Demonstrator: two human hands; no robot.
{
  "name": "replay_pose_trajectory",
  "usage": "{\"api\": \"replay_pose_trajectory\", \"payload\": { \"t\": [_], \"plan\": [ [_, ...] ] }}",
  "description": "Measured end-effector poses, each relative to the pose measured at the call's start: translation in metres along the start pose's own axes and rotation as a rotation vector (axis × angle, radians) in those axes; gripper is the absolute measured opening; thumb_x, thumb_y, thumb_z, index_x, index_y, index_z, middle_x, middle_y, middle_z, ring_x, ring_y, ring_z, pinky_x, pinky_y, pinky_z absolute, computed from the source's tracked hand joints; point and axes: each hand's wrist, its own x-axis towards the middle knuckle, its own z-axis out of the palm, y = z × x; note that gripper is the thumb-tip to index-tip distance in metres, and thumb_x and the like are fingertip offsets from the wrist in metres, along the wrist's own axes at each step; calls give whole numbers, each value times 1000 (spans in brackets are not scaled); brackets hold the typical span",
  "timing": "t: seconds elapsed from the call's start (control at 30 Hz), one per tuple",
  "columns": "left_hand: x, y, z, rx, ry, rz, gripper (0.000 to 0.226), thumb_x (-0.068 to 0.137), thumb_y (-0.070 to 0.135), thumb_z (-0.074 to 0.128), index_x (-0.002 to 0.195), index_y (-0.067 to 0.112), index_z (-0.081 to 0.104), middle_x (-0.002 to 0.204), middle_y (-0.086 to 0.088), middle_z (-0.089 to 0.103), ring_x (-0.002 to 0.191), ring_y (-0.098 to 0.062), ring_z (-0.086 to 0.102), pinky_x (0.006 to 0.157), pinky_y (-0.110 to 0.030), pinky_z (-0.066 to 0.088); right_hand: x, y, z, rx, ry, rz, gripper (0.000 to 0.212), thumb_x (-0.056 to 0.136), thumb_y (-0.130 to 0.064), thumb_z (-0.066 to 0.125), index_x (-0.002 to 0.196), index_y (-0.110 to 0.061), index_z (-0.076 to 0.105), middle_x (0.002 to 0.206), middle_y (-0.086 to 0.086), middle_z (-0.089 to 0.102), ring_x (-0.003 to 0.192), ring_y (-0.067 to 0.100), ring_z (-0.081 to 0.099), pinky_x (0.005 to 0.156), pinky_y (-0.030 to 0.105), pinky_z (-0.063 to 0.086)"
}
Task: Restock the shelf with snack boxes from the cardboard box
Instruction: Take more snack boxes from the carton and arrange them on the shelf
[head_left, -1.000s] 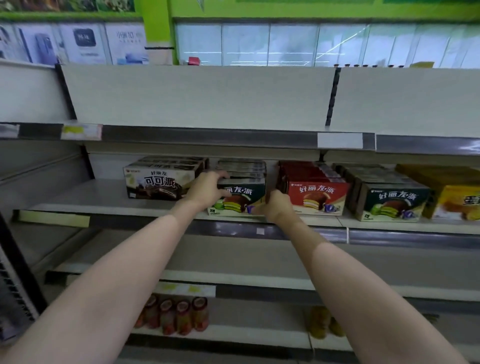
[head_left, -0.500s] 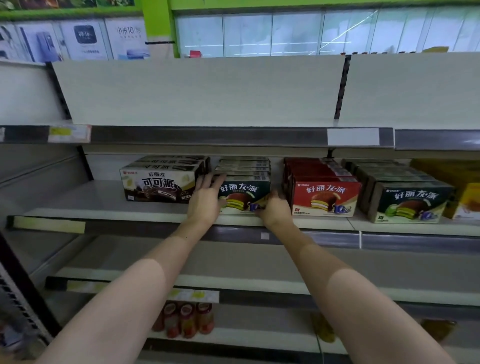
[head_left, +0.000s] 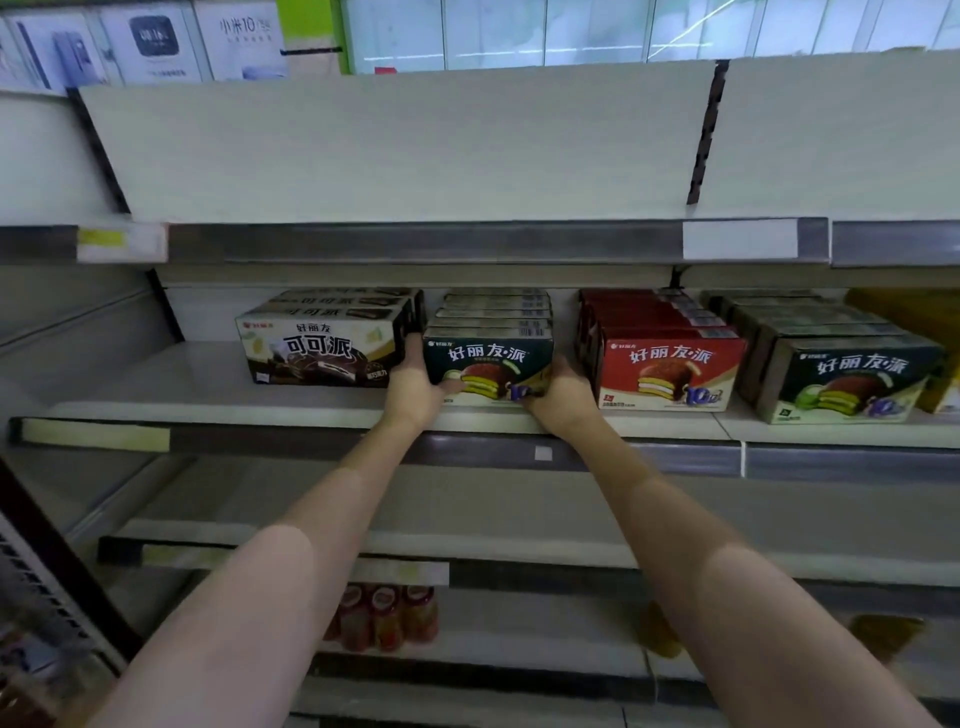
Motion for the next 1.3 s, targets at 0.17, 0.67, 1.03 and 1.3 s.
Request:
{"api": "replay_pose_trajectory", "payload": {
  "t": [0.17,0.67,1.03,1.3],
  "plan": [
    [-1,0,-1,21,-8,8,91,81,18,81,152,10,23,137,-17,56,125,-32,54,94,-28,43,-1,-1,1,-29,-13,40,63,90,-15,69,143,-11,36,131,16,59,121,35,55,98,34,45],
    [-5,5,-4,31,-32,10,77,84,13,77,145,9,30,132,-17,59,120,-33,57,86,-25,41,3,2,7,-113,5,69,55,91,-11,65,139,-10,38,124,17,61,117,36,57,95,38,48],
    [-19,16,-9,204,80,-62,60,77,34,83,122,5,55,112,-19,68,106,-37,65,84,-42,55,-14,-10,5,-179,115,74,40,89,-15,66,126,-6,51,116,19,63,105,38,61,87,40,52],
    [-41,29,-20,471,87,2,19,93,30,64,99,12,64,98,-15,68,95,-36,66,75,-40,52,-43,-12,-8,-140,252,36,25,95,-11,54,118,-1,57,112,21,65,102,38,61,77,36,46]
  ]
}}
